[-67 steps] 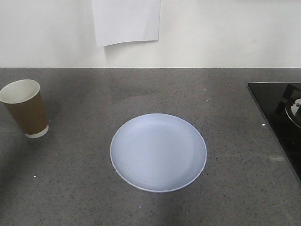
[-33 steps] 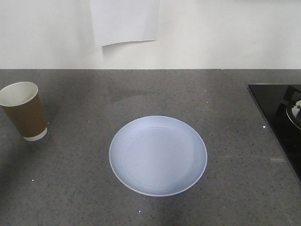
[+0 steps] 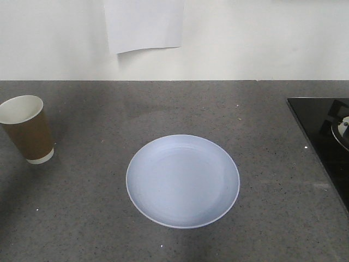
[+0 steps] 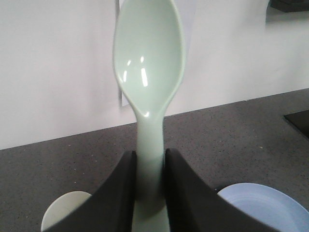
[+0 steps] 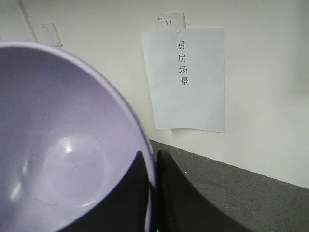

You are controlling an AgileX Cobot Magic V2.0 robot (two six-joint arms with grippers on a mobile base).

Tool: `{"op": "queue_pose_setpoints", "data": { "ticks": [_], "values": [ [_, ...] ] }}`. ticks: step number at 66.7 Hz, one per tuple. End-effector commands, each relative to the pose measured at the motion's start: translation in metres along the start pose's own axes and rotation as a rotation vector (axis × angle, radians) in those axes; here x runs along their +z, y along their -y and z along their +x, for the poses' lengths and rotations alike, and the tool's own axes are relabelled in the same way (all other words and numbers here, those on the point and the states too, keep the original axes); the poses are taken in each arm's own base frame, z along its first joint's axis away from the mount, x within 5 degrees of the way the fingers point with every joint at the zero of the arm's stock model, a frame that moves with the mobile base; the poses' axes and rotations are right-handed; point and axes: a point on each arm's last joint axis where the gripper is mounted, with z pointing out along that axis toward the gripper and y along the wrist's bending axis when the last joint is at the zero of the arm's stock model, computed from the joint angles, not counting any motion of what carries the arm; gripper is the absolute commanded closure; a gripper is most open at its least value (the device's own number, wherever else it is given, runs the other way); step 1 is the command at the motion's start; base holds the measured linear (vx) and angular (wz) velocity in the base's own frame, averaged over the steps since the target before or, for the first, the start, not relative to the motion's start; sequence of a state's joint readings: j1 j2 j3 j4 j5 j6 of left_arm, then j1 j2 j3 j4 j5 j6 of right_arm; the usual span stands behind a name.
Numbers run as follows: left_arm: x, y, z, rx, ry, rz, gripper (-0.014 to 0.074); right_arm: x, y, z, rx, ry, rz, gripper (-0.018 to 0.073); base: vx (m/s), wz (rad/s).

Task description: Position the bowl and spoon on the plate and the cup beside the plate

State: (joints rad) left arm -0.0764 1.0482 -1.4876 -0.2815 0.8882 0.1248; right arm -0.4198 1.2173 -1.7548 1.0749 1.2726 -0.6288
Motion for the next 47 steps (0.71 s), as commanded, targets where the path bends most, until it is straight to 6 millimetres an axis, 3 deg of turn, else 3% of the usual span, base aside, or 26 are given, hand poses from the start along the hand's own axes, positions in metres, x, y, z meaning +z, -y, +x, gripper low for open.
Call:
{"op": "queue_pose_setpoints", "data": {
  "ticks": [1,47],
  "values": [
    [-0.0090,0.0036,-0.0118,-0.004,0.096,0.013,0.0602,-0.0077,-0.0151,-0.0085,-0.027,0.053,-0.044,0.0564,0.00,0.00],
    [-0.0090,0.0036,-0.0118,-0.004,0.096,0.013,0.0602,-0.0077,-0.0151,-0.0085,-0.027,0.053,-0.044,0.0564,0.00,0.00]
  ]
}}
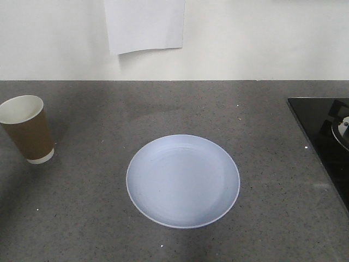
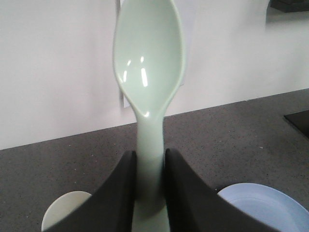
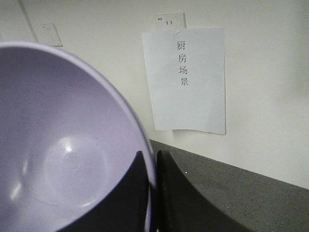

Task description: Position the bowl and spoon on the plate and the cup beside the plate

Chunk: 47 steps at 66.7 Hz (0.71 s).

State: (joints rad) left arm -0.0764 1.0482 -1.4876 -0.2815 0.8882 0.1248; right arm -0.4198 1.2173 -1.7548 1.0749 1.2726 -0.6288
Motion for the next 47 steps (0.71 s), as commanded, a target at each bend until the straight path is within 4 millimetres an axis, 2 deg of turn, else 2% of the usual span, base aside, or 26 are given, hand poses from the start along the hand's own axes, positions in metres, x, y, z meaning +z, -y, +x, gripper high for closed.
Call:
{"op": "queue_pose_setpoints", "data": {
  "ticks": [1,47],
  "values": [
    [-0.0090,0.0036,-0.0118,-0.004,0.096,0.013,0.0602,-0.0077,-0.0151,-0.0085,-0.027,0.053,-0.044,0.0564,0.00,0.00],
    [-0.0090,0.0036,-0.0118,-0.004,0.096,0.013,0.0602,-0.0077,-0.0151,-0.0085,-0.027,0.053,-0.044,0.0564,0.00,0.00]
  ]
}}
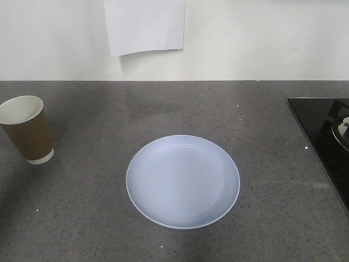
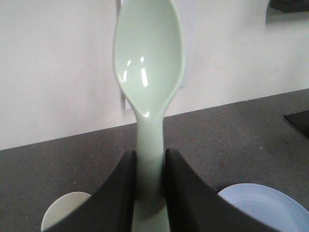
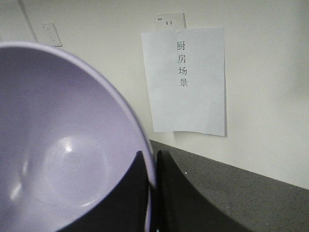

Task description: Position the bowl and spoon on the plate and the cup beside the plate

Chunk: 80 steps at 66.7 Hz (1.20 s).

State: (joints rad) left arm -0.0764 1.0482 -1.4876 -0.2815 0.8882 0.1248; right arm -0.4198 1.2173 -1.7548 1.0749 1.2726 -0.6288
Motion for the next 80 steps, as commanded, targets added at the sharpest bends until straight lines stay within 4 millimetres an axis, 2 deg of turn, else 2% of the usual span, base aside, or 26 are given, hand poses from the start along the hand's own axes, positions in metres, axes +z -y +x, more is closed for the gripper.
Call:
{"op": "queue_pose_setpoints", "data": {
  "ticks": [1,80],
  "values": [
    [-0.0090,0.0036,-0.0118,-0.004,0.096,0.013,0.0602,-0.0077,-0.0151,-0.0085,-0.027,0.053,-0.044,0.0564,0.00,0.00],
    [-0.0090,0.0036,-0.0118,-0.004,0.096,0.013,0.0602,-0.0078,-0.0151,-0.0085,-0.026,0.054,-0.045,0.0564,0.00,0.00]
  ]
}}
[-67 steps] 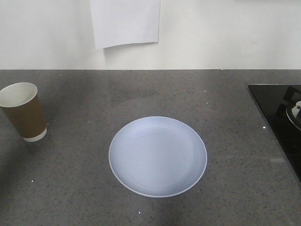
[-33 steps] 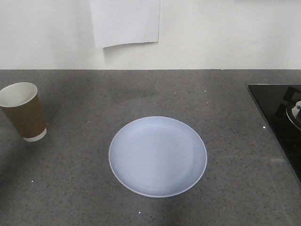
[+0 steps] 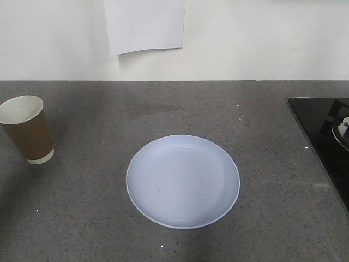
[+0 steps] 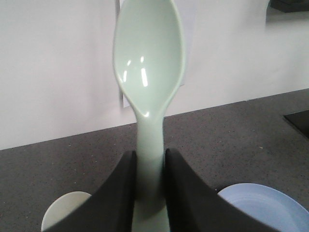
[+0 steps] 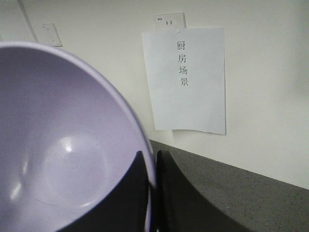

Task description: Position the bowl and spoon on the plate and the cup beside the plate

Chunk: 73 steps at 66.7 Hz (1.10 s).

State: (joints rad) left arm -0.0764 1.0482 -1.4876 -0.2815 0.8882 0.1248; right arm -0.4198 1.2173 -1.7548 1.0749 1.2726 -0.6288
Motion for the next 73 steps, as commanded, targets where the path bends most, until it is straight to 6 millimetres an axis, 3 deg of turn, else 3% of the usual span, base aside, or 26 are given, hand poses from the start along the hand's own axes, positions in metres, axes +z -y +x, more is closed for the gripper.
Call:
{"op": "queue_pose_setpoints", "data": {
  "ticks": [1,32,45,50,59,73],
  "values": [
    [-0.009,0.004,-0.012,-0.004,0.096,0.013,0.0602,-0.008,-0.015,-0.009,-0.026,0.054,-0.045,0.0564,0.00,0.00],
    [-0.009,0.004,-0.012,-0.004,0.101,0.012,0.0603,-0.008,-0.012,-0.014,-0.023,0.111,-0.013,0.0566,0.00,0.00],
    [-0.009,0.004,-0.012,-0.004,0.101,0.012,0.0603,0.008,-0.004,-0.014,0.039,0.120,-0.196,0.0565,0.00,0.00],
    [-0.009,0.004,-0.012,-0.004,0.102,0.012,0.0603,0.023,0.000,-0.011,0.040,0.097,-0.252,0.0565,0.00,0.00],
    [-0.009,0.004,-0.012,-0.004,0.101,0.012,0.0603,0.073,0.001,0.006,0.049,-0.053,-0.355,0.0565,0.00,0.00],
    [-0.009,0.004,-0.012,-0.004,0.101,0.012,0.0603,0.169,-0.014,0.061,-0.007,-0.387,-0.460,0.0565,0.00,0.00]
  ]
}}
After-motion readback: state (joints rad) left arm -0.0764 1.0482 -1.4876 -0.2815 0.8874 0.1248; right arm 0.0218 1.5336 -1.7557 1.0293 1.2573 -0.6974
